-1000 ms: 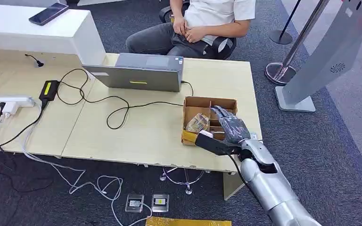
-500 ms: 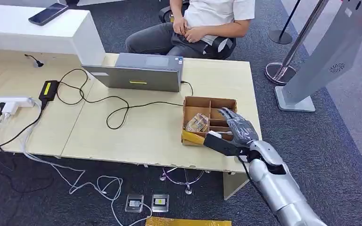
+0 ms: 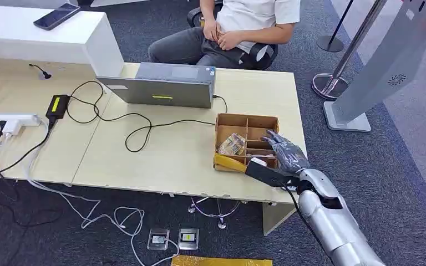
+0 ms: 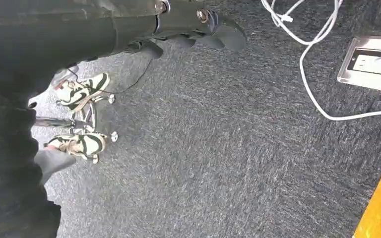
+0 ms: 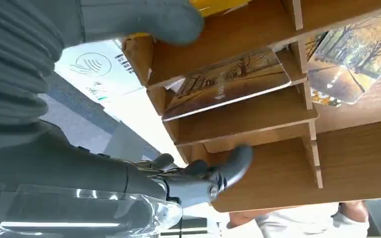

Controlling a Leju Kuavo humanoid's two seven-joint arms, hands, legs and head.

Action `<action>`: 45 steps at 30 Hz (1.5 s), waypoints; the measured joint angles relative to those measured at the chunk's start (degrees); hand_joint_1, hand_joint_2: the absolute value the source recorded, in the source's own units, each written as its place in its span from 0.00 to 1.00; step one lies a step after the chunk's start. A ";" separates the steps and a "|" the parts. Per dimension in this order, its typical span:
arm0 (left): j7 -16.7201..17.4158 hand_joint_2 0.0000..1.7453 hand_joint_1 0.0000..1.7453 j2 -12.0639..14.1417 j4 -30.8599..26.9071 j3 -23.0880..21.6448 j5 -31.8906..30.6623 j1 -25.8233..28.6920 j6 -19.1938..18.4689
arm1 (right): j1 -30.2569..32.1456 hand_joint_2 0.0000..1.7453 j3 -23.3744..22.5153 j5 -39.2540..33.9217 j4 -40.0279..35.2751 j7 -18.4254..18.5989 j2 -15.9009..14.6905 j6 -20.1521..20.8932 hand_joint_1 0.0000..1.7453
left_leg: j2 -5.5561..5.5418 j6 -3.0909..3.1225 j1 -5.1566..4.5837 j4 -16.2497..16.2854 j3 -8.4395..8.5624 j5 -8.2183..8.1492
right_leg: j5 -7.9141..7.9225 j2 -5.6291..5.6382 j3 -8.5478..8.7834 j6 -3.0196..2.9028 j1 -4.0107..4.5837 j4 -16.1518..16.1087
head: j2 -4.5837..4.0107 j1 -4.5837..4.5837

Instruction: Pass the card to the sensor for recognition and then transmit it.

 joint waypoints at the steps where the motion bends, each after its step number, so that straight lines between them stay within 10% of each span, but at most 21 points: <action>1: 0.00 1.00 0.00 -0.02 0.00 0.00 -0.02 0.00 0.00 | 0.00 1.00 0.00 0.00 0.00 -0.11 0.00 0.09 1.00 | 0.00 0.00 0.00 0.00 0.00 0.00 | 0.00 0.00 0.00 0.00 0.00 0.00 | -0.02 -0.02; 45: 0.00 1.00 0.00 -0.87 -0.09 -0.02 -1.07 -1.01 -0.59 | 0.16 1.00 0.07 0.79 -0.11 -0.70 2.08 -0.35 1.00 | 0.00 0.00 0.00 0.00 -0.01 0.00 | 0.00 -0.03 0.03 0.00 0.00 0.01 | 0.00 0.00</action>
